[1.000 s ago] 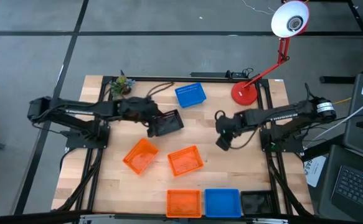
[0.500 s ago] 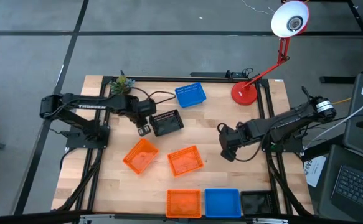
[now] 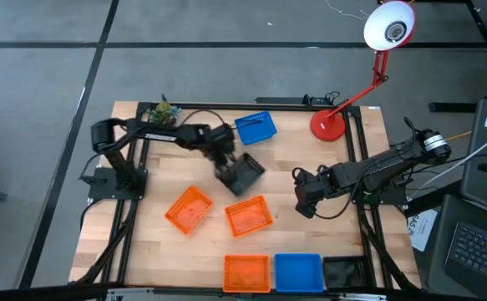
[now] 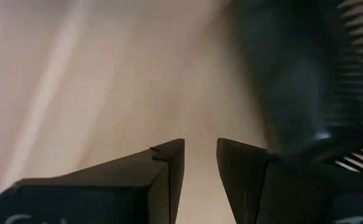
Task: Stack baskets by color
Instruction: Move the black bin to the right on the table
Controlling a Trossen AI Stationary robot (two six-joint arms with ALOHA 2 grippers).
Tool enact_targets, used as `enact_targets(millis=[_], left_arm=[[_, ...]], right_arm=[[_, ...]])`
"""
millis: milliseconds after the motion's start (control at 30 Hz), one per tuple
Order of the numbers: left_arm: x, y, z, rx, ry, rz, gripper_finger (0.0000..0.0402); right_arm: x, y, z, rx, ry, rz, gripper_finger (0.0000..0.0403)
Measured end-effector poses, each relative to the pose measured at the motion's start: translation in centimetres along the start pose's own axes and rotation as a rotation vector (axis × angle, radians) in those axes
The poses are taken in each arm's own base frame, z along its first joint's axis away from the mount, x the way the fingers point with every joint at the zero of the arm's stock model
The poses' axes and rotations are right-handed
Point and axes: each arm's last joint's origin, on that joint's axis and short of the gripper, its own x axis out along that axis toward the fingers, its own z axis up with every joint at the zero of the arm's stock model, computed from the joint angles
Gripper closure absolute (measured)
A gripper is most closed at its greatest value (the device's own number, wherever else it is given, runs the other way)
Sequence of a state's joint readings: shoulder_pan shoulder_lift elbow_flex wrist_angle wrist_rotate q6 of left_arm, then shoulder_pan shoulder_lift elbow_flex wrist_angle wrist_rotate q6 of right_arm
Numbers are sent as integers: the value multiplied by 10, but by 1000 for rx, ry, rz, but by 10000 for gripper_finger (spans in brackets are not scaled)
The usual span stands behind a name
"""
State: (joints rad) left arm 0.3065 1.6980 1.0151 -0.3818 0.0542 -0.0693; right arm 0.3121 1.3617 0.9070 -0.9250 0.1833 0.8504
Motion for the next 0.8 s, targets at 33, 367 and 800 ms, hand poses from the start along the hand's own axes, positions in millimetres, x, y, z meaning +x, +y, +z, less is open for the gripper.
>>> enact_targets(millis=[33, 367, 800], left_arm=[[0, -8, 11, 36, -48, -43, 315], [-28, -48, 31, 146, 151, 36, 315], [43, -62, 85, 298, -106, -75, 315]], right_arm=[[0, 0, 0, 5, -1, 2, 268], [-1, 6, -5, -23, -3, 14, 268], [-3, 13, -9, -38, -11, 61, 268]])
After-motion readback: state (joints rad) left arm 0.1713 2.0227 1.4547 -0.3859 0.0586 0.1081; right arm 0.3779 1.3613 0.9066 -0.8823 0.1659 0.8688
